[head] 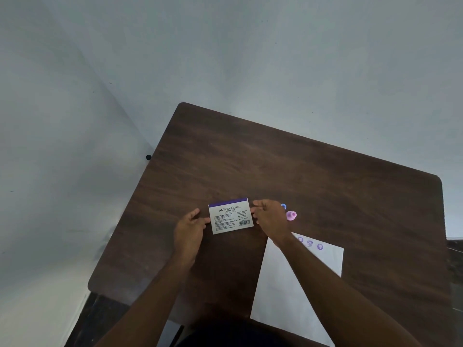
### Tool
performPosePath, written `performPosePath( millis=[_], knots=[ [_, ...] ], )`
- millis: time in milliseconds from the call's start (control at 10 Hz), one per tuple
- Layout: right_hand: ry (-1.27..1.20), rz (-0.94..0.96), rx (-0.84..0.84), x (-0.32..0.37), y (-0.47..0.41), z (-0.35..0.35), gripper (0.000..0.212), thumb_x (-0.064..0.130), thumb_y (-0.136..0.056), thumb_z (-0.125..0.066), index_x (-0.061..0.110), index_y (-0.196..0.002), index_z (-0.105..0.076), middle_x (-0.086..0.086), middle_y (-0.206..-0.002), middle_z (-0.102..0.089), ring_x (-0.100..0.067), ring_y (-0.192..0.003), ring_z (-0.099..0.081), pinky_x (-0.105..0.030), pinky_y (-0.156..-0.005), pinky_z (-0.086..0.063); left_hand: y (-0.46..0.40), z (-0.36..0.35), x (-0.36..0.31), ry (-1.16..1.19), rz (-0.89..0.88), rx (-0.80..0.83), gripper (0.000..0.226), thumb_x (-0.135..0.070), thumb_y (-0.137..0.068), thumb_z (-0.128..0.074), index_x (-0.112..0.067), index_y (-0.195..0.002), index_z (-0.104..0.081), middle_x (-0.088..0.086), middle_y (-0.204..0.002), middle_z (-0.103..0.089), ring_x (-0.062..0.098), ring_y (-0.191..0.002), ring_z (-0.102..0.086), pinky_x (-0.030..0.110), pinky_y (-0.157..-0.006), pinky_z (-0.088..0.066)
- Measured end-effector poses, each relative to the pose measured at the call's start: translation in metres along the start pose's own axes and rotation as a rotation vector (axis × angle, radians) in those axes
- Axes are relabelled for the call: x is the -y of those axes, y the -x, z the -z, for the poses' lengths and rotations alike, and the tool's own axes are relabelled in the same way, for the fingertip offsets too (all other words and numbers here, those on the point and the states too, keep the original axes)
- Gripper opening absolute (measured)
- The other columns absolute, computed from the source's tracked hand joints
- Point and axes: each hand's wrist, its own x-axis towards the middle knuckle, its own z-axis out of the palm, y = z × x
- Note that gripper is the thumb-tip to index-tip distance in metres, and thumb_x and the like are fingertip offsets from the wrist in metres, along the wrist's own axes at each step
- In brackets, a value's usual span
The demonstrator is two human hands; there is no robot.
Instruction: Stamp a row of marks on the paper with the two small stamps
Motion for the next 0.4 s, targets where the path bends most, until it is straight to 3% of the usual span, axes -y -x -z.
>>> performPosePath(
  millis=[100, 200, 300, 400],
  knots=[
    [0.011, 0.006, -0.003, 0.002, 0.0, 0.0, 0.026, 0.01, -0.091, -0.054, 0.005, -0.113, -0.068, -0.012, -0.113, -0.071, -0.023, -0.101, -0.067, -0.042, -0.09, -0.056, 0.0, 0.001, -0.001, -0.017, 0.009, 0.006, 0.055, -0.016, -0.08, -0.068, -0.015, -0.134, -0.055, 0.008, -0.117, -0.069, 0.01, -0.083, -0.064, 0.036, -0.09, -0.054],
    [0.076, 0.025, -0.009, 0.007, 0.006, 0.001, 0.026, 0.012, -0.094, -0.05, 0.005, -0.114, -0.066, -0.011, -0.117, -0.069, -0.023, -0.104, -0.065, -0.035, -0.091, -0.055, 0.005, 0.0, -0.002, -0.018, -0.01, 0.017, 0.048, -0.013, -0.085, -0.063, -0.015, -0.132, -0.055, -0.001, -0.107, -0.071, 0.01, -0.092, -0.065, 0.037, -0.094, -0.053],
    [0.169, 0.05, -0.069, 0.008, 0.007, 0.001, 0.026, 0.014, -0.097, -0.046, 0.003, -0.112, -0.064, -0.012, -0.114, -0.067, -0.023, -0.104, -0.062, -0.021, -0.079, -0.043, 0.005, -0.002, -0.001, -0.063, -0.055, 0.01, 0.043, -0.013, -0.09, -0.056, -0.017, -0.132, -0.056, -0.003, -0.114, -0.069, 0.01, -0.106, -0.063, 0.031, -0.097, -0.049],
    [0.194, 0.1, -0.088, 0.02, 0.014, 0.007, 0.028, 0.021, -0.098, -0.046, 0.005, -0.115, -0.061, -0.01, -0.119, -0.064, -0.023, -0.111, -0.06, -0.021, -0.081, -0.04, 0.012, -0.004, -0.014, -0.122, -0.141, -0.006, 0.042, -0.012, -0.093, -0.055, -0.016, -0.135, -0.054, 0.001, -0.128, -0.064, 0.007, -0.111, -0.059, 0.02, -0.09, -0.045]
  ],
)
